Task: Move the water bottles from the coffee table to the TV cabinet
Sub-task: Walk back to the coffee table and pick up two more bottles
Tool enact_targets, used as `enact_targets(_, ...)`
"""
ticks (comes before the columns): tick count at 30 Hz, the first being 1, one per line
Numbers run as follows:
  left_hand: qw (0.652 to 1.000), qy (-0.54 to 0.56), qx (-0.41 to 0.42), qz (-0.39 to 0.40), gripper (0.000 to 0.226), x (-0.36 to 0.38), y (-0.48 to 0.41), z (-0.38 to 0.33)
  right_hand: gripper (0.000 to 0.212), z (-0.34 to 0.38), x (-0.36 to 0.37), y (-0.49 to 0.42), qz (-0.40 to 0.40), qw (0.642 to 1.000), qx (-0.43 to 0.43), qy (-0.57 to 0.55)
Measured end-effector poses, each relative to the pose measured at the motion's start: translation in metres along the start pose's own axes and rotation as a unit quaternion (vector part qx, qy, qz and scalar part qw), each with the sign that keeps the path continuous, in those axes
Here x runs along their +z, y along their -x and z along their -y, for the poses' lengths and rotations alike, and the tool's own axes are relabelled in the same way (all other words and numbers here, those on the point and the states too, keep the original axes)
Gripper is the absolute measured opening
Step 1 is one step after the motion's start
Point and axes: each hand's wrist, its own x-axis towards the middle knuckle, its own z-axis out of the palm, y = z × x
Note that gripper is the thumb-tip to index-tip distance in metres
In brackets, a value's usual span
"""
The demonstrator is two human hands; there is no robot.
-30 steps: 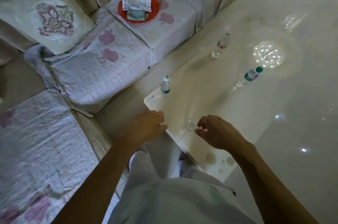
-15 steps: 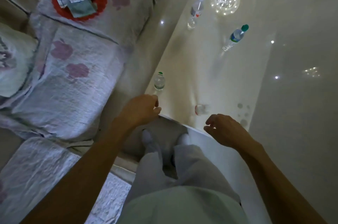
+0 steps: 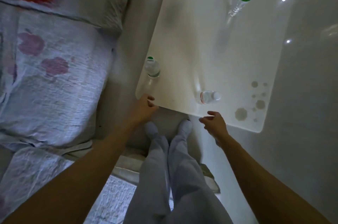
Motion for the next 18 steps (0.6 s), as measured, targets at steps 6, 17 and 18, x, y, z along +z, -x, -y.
enact_targets(6, 0.982, 0.169, -0.046, -0.069, 0.056, 0.004, -0.058, 0.018, 0.088, -0.016, 0.012, -0.061, -0.073, 0.992, 0.007, -0.099)
enact_targets(17, 0.978, 0.116, 0.139, -0.103, 0.102, -0.011, -0.167, 0.02, 0.092, -0.027, 0.041, -0.126, -0.172, 0.967, -0.088, -0.167)
enact_targets(18, 0.977, 0.11, 0.149, -0.104, 0.1, -0.009, -0.172, 0.018, 0.091, -0.027, 0.042, -0.13, -0.179, 0.965, -0.091, -0.171)
